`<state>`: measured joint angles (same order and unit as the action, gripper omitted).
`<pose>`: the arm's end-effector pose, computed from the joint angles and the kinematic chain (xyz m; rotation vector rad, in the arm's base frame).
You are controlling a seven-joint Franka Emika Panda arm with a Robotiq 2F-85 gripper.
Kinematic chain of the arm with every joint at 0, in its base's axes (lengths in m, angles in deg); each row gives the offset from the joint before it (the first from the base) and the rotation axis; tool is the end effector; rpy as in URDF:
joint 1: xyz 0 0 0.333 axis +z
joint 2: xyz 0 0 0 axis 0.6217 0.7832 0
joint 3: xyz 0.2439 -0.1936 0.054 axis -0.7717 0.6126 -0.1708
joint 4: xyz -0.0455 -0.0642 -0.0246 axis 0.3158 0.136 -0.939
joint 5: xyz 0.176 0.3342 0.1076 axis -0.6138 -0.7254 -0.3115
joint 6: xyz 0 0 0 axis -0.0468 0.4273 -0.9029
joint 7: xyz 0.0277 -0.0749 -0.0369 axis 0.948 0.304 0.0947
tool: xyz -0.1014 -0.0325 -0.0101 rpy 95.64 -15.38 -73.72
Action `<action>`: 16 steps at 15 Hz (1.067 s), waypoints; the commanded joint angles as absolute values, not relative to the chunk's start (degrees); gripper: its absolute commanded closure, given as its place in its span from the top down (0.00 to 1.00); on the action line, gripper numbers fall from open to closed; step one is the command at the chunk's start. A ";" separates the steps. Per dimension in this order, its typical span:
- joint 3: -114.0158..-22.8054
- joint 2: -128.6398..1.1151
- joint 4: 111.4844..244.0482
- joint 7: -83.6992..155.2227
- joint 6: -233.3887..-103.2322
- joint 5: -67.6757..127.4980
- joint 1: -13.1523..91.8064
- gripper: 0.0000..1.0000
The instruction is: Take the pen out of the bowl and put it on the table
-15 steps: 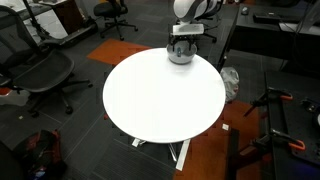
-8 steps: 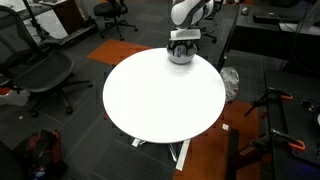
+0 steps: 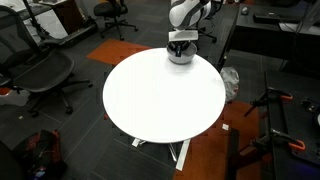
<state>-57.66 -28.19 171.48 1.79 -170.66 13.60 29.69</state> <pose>0.6604 -0.2535 0.1379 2.5977 -1.6961 0.0298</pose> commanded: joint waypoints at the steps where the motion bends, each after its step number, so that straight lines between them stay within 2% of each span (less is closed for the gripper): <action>1: -57.43 -27.46 169.29 -0.03 -169.34 14.16 29.44 0.03; 16: -55.65 -44.72 183.37 1.14 -173.56 20.48 34.05 0.05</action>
